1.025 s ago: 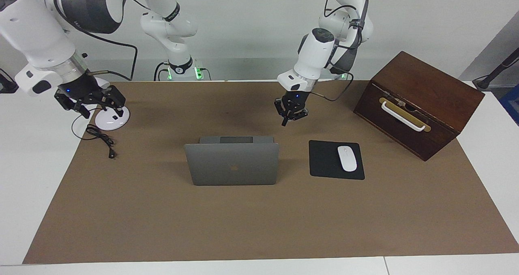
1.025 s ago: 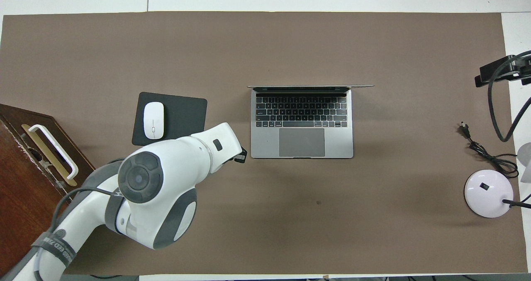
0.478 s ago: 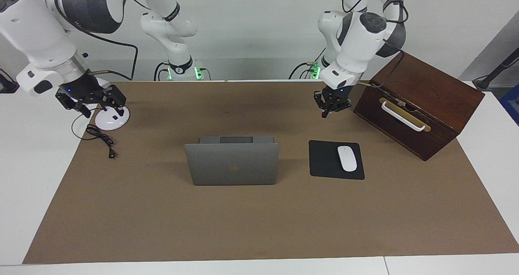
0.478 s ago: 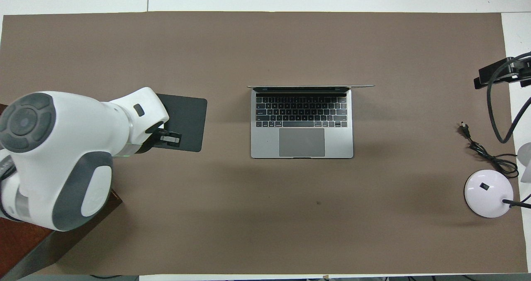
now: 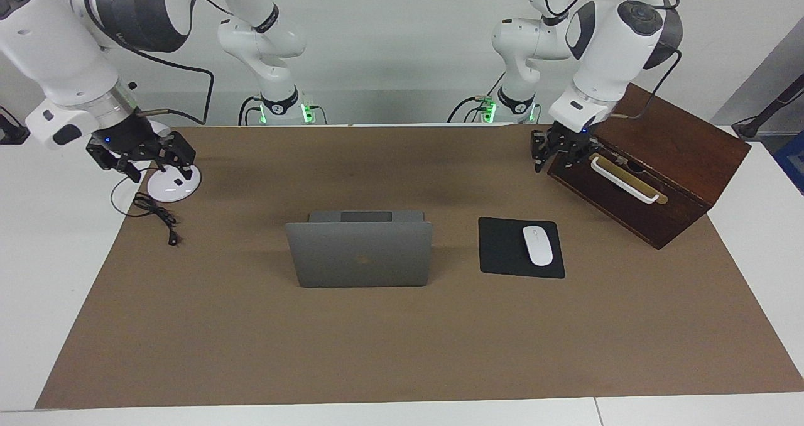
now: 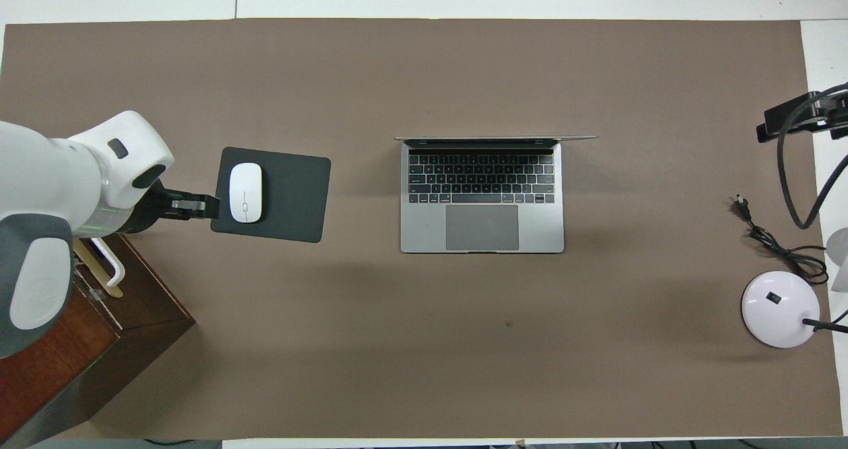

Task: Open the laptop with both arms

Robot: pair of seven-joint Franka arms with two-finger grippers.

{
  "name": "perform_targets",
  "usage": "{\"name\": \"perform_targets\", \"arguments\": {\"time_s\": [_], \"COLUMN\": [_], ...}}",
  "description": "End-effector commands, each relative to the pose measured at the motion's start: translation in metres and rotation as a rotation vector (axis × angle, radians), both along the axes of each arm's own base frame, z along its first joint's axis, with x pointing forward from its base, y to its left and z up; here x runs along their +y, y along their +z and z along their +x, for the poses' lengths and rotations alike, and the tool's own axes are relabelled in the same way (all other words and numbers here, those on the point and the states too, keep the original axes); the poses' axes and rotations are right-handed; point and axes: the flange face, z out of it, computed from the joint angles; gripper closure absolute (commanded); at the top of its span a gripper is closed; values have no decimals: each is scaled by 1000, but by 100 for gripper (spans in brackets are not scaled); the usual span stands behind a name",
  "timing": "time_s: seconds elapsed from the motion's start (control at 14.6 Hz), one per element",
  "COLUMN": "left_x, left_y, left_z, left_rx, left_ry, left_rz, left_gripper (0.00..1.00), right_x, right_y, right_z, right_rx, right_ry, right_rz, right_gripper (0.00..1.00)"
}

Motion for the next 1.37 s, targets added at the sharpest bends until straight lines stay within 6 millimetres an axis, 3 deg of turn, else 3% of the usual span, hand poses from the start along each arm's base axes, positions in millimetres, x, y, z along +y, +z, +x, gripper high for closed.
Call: {"name": "perform_targets", "arguments": {"time_s": [0.0, 0.27, 0.61, 0.82, 1.02, 1.3], "left_x": [22, 53, 85, 87, 88, 84], "left_y": [16, 33, 32, 39, 66, 71], "left_z": [4, 9, 9, 17, 35, 37], "left_rx": [11, 29, 59, 62, 85, 95], "left_ry": [24, 82, 134, 133, 137, 130], "left_rz": [39, 49, 71, 96, 102, 101], "left_gripper": [0, 0, 0, 0, 0, 0], "right_x": [2, 1, 1, -1, -1, -1], "right_y": [0, -2, -2, -2, -2, -2], "right_z": [-9, -10, -10, -10, -10, -10], "right_rx": [1, 4, 4, 4, 4, 4], "right_ry": [-19, -19, -20, -22, -23, -23], "right_rz": [16, 17, 17, 17, 17, 17], "right_gripper": [0, 0, 0, 0, 0, 0]}}
